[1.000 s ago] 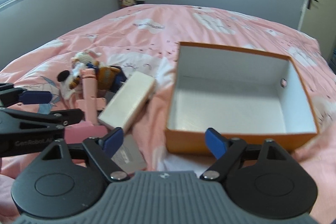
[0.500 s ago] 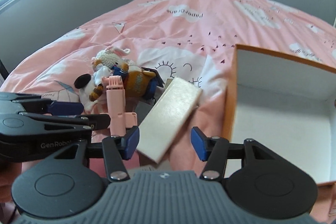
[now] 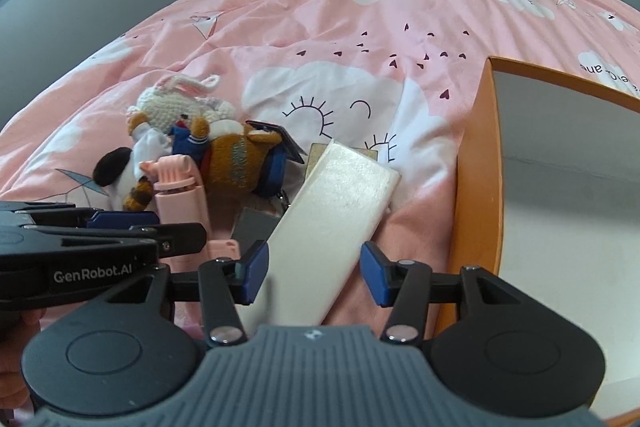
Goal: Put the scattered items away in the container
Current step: 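Grasp the white rectangular box with right gripper while left grasps pink selfie stick, then carry the white box with the right gripper and lower it into the shoebox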
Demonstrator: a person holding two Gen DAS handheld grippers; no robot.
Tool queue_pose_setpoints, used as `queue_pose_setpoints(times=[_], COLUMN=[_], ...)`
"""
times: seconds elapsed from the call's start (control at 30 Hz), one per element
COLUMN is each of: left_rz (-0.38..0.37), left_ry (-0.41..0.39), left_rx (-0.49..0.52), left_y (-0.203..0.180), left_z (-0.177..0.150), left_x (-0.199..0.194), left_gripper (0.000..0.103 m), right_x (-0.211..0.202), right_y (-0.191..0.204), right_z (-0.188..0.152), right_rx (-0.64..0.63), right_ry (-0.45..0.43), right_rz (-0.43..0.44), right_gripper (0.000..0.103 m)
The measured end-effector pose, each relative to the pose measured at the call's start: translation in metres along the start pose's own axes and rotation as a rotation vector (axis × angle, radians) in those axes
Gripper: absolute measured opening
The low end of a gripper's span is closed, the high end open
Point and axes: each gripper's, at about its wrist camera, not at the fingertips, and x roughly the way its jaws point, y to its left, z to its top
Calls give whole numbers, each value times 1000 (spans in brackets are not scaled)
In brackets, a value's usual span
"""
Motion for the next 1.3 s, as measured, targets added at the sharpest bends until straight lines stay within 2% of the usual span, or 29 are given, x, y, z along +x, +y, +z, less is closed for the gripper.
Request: queue_pose_setpoints(times=[0.13,0.23,0.4,0.57,0.7,0.83,0.9,0.97,1.07,1.27,1.3], left_rz=[5,-9,-23,-36,-41,-44,-47,-47,-50,-64,-66], left_ry=[5,16,5,4,5,3,3,0,-7,-49,-56], left_rx=[-10,-15,-24,-47,-54,-51,-52,-50,-40,10,16], left_y=[1,3,7,14,17,17,17,17,16,6,5], left_z=[1,0,-1,-3,-3,-4,-5,-5,-6,-12,-13], left_x=[12,19,12,3,3,3,2,2,0,-11,-13], left_gripper=[51,38,33,33,33,33,33,33,33,32,32], right_x=[9,16,26,34,45,57,58,55,50,28,25], right_y=[-3,-5,-5,5,12,9,6,5,-1,-1,-2], right_z=[2,4,9,12,11,6,6,5,2,-4,-5], right_rx=[-1,15,53,34,-20,-13,-6,-9,21,36,39], right_ry=[11,21,34,30,34,66,67,67,81,50,45], right_rz=[-6,-1,-10,-42,-123,-176,-176,-197,-170,-139,-130], right_gripper=[55,55,62,73,78,80,78,66,56,37,37])
